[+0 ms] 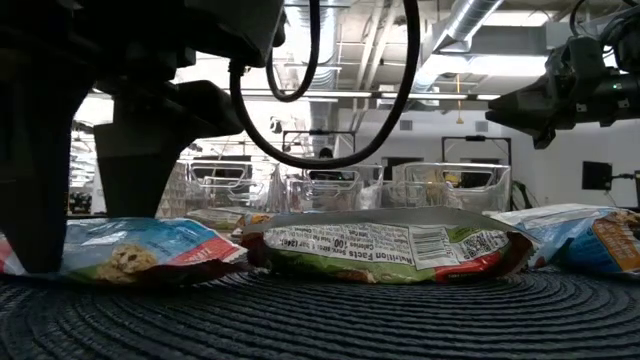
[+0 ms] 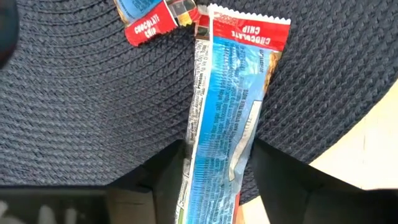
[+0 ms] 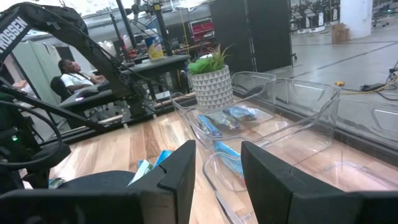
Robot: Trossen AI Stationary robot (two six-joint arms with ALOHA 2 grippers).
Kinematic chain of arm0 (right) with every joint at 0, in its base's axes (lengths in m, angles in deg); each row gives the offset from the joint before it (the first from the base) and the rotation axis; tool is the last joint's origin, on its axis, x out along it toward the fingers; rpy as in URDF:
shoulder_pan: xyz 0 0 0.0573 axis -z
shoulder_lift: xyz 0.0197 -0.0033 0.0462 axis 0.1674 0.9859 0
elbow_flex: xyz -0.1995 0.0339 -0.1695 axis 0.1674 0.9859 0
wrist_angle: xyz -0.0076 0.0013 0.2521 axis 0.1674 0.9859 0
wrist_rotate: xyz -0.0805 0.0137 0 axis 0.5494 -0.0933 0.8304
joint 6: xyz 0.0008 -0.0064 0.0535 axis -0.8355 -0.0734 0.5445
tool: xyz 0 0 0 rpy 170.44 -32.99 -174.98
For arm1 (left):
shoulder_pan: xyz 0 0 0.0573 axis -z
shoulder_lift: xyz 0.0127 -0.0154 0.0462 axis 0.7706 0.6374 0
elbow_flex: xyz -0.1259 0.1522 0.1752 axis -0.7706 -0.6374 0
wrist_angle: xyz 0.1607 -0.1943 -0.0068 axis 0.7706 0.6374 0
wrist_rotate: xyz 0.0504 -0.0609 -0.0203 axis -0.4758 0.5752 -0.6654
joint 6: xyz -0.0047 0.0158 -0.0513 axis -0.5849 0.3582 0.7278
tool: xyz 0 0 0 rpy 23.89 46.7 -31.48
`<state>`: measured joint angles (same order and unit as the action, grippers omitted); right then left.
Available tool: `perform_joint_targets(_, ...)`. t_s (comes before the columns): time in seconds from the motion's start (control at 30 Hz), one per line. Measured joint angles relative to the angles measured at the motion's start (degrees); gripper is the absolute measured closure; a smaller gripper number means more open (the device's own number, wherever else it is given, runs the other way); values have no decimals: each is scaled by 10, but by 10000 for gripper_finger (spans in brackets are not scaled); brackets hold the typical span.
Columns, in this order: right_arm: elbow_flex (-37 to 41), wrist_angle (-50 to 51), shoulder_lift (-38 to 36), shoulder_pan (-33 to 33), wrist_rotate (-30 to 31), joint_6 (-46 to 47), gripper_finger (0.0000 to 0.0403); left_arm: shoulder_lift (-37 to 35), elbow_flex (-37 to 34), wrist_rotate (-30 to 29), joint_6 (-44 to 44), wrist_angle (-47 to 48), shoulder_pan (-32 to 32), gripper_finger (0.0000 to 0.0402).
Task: Pick and place Granola Bars by type
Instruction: Put the red granola bar into the middle transparent bin
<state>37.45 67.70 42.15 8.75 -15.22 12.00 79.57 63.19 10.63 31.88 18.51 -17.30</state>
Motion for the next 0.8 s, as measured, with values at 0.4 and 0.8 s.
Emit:
perform_joint_targets(0.4, 0, 0, 0, 0, 0, 0, 280, 0, 0, 4, 0, 0, -1, 346)
perform_joint_targets(0.8, 0, 0, 0, 0, 0, 0, 280, 0, 15, 35, 13, 1, -7, 372)
